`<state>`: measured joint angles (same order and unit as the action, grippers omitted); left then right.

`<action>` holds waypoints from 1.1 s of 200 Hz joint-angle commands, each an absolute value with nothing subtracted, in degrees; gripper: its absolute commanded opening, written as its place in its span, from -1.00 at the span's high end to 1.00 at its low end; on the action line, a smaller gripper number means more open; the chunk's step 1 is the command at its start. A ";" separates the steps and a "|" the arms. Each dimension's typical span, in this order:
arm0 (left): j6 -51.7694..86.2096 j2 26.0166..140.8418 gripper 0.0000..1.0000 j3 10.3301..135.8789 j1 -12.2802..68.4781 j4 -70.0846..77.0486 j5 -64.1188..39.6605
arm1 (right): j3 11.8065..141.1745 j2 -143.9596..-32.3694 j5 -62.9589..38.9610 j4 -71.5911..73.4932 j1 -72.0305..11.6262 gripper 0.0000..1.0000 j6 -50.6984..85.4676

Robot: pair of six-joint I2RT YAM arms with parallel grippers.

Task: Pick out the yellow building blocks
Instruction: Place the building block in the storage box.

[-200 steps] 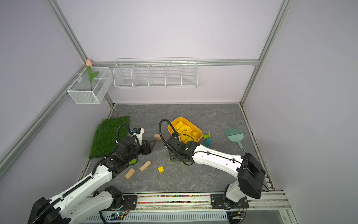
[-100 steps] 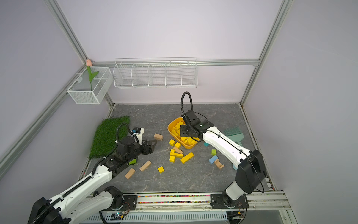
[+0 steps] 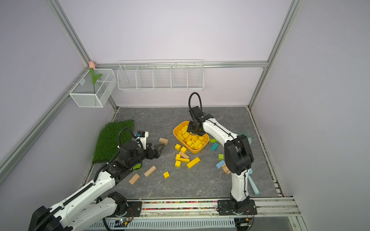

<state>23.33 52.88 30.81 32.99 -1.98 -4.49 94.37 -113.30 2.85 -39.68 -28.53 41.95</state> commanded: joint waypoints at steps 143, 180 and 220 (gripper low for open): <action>21.98 53.00 -1.00 29.83 32.44 0.00 -7.17 | 115.23 -130.80 1.85 -46.64 -26.80 -0.16 48.18; 21.97 53.08 -1.00 29.81 32.34 0.06 -7.30 | 116.63 -131.85 1.93 -46.93 -26.65 -0.24 48.10; 22.06 53.31 -1.00 29.80 32.26 0.00 -7.38 | 116.63 -131.69 1.85 -46.59 -26.55 -0.57 48.01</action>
<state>22.24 52.95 30.30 32.62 -1.08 -6.57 115.52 -131.28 2.07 -45.63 -27.00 47.75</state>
